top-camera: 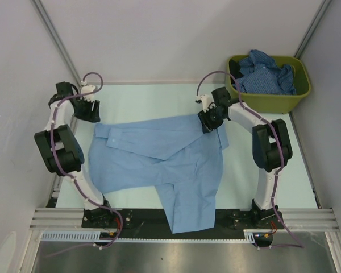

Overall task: Fold and stack the long sleeve shirts
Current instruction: Fold the shirt

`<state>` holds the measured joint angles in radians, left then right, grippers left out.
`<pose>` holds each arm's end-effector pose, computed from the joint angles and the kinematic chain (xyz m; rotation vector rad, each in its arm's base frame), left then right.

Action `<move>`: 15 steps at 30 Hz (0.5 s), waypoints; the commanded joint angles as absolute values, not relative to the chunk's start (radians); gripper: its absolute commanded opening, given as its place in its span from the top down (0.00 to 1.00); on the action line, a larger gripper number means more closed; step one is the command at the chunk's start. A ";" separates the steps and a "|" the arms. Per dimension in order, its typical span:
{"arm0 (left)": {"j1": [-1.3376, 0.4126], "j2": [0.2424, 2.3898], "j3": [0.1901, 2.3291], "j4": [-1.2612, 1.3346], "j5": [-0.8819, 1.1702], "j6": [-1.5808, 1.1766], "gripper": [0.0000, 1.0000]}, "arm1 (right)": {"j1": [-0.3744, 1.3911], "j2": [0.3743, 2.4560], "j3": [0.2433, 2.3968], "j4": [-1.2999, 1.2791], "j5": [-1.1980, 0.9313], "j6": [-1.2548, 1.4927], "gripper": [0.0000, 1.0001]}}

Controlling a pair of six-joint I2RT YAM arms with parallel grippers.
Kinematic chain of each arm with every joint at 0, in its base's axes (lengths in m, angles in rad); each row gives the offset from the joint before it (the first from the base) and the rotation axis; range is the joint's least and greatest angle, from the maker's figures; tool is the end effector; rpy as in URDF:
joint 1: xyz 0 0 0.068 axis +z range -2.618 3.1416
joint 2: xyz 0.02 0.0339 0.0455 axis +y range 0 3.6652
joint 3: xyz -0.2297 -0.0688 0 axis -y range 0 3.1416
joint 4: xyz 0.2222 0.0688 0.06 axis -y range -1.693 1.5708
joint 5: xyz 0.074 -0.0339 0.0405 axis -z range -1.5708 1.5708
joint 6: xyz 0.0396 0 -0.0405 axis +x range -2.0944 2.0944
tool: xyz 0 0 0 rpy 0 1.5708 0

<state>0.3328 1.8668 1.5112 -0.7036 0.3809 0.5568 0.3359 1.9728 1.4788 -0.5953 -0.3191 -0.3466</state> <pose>0.3549 0.1071 0.2155 0.4076 2.4879 -0.1548 0.3600 0.1388 0.1734 -0.9778 2.4430 0.4196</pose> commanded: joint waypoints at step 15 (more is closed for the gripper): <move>0.290 2.143 1.828 -0.928 0.611 1.017 0.39 | 0.423 2.261 1.900 -0.485 -0.509 -0.551 0.40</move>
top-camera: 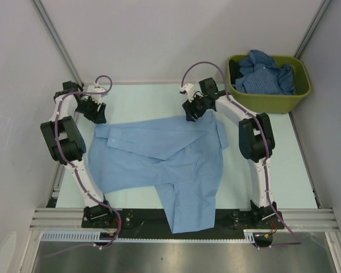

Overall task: Fold and stack the long sleeve shirts
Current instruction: Fold the shirt

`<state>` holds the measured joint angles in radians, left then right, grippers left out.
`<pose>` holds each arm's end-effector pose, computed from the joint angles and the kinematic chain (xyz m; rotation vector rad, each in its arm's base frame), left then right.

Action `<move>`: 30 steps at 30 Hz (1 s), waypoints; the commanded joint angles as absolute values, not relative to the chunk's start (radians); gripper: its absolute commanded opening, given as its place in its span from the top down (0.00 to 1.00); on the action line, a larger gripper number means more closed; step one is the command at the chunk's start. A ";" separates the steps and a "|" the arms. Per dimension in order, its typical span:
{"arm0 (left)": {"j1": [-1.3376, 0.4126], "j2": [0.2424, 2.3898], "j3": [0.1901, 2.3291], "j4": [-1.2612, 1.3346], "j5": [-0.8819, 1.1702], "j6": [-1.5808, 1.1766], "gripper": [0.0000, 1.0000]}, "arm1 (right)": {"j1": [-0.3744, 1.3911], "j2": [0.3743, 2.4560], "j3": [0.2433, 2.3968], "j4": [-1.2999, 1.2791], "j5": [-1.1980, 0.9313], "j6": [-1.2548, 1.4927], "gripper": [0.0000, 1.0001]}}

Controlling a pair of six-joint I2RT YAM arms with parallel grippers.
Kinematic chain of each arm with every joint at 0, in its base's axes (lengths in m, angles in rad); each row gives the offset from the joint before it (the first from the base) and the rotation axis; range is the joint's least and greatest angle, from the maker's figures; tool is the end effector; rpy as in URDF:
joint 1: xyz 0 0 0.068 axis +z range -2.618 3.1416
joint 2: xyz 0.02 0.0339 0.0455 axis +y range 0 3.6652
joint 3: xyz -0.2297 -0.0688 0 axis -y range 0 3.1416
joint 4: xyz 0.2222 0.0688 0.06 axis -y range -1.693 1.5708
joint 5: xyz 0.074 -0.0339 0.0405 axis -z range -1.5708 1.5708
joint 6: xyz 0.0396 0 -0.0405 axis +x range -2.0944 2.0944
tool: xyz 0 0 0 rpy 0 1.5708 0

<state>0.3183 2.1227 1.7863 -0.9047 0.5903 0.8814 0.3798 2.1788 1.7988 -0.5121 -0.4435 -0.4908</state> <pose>0.3912 0.1057 0.1912 0.8212 2.3814 -0.3951 0.4105 0.1821 0.1899 -1.1849 2.0950 0.4931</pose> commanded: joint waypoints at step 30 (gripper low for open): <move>0.203 1.883 1.510 -0.864 0.591 1.281 1.00 | 0.591 2.477 2.078 0.115 -0.756 -0.005 0.29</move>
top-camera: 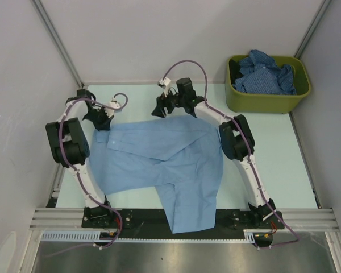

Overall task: Fold and stack the long sleeve shirts
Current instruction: Fold the shirt

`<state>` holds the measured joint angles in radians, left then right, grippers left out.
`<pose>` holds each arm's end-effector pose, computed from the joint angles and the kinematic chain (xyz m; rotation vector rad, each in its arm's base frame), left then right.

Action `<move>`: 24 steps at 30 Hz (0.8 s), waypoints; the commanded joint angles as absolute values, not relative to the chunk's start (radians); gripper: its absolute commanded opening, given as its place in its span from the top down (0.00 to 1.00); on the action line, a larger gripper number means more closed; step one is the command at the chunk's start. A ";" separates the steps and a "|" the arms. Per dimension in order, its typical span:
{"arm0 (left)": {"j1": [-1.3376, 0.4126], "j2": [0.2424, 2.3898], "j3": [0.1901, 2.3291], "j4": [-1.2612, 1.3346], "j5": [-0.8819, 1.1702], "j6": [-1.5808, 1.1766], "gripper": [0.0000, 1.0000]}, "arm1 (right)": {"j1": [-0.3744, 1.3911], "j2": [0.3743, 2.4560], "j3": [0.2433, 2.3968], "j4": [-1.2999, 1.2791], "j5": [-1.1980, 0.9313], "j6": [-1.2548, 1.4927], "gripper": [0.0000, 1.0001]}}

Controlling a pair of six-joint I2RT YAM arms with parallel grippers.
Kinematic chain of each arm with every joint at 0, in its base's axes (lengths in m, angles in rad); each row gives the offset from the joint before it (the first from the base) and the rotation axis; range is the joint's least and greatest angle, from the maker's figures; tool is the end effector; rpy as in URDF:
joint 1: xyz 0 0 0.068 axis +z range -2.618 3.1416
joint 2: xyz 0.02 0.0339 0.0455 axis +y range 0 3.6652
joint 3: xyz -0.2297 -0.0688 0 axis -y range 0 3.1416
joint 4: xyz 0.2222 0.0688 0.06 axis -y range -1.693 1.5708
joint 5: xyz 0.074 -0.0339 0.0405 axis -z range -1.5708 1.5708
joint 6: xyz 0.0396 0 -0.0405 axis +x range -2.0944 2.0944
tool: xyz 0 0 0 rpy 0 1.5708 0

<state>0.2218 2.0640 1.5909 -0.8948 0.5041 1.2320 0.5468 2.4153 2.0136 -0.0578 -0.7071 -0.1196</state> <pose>0.3708 0.0640 0.1615 1.3377 2.2762 -0.3293 0.4248 0.2887 0.1882 -1.0854 1.7371 0.9829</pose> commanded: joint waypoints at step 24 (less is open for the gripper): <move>0.169 1.551 1.198 -0.819 0.646 1.405 1.00 | 0.781 2.529 1.968 0.454 -0.828 -0.407 0.18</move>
